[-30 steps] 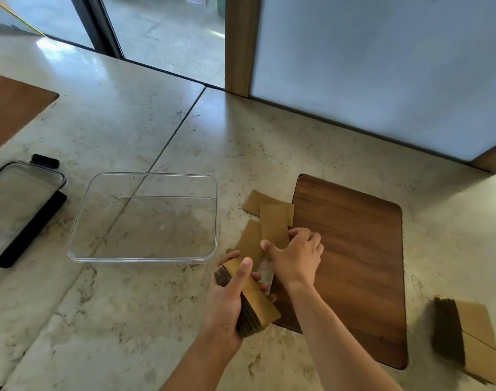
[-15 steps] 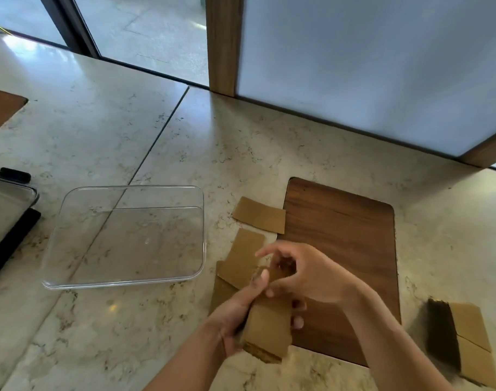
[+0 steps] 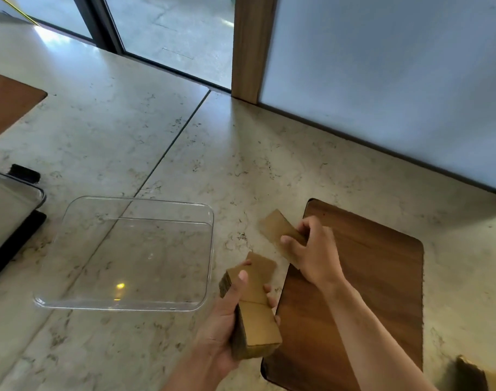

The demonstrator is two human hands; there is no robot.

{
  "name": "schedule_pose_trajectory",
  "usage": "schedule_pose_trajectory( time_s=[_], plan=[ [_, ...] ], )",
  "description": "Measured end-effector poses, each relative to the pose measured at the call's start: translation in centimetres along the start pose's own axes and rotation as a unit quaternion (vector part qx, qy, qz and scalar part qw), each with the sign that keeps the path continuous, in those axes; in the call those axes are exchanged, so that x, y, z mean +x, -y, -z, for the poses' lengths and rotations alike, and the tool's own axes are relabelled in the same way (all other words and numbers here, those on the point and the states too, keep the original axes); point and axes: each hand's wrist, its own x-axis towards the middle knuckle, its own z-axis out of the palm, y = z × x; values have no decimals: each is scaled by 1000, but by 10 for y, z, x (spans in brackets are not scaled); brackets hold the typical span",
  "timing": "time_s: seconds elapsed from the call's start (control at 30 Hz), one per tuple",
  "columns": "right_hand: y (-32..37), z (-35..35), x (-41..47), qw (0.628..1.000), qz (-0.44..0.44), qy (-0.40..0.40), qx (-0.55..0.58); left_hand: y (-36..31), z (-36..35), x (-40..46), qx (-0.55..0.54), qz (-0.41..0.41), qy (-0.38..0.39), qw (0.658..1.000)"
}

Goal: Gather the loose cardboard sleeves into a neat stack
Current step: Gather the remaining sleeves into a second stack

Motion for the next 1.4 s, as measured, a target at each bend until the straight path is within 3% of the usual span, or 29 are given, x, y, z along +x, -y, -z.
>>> schedule_pose_trajectory(
  time_s=[0.07,0.13,0.23,0.3,0.37,0.47,0.57,0.63,0.73,0.77,0.83,0.9,1.0,1.1,1.27,1.4],
  plan=[
    [-8,27,-6,992,-1,29,125,-3,1,1,4,9,1,1000],
    [-6,58,-19,970,13,144,198,-7,0,-1,40,41,17,998],
    [3,80,-39,913,62,371,156,-6,2,-5,145,130,23,981],
    [15,68,-48,890,108,433,88,-2,5,-7,160,171,80,969],
    [22,48,-62,898,139,409,87,7,8,-15,128,184,123,967],
    [16,21,-82,933,181,281,130,16,20,-26,95,163,103,977],
    [8,3,-89,970,99,99,198,19,29,-42,35,104,105,988],
    [6,-11,-90,993,35,26,112,21,40,-55,27,82,88,992],
    [9,-40,-107,982,47,84,-161,23,56,-73,27,49,21,998],
    [7,-48,-113,977,56,77,-190,23,58,-76,26,34,-7,999],
    [7,-51,-118,990,35,49,-130,21,63,-83,18,-9,-39,999],
    [6,-40,-117,999,-51,12,0,18,64,-88,9,-61,-32,998],
    [5,-19,-126,964,-164,-30,205,17,65,-95,26,-99,-11,995],
    [16,-18,-166,926,-173,35,335,23,64,-100,69,-70,-60,993],
    [21,-56,-216,966,-81,134,203,34,69,-107,152,-40,-82,984],
    [11,-49,-182,992,-84,18,89,31,87,-111,71,-81,-72,992]
  ],
)
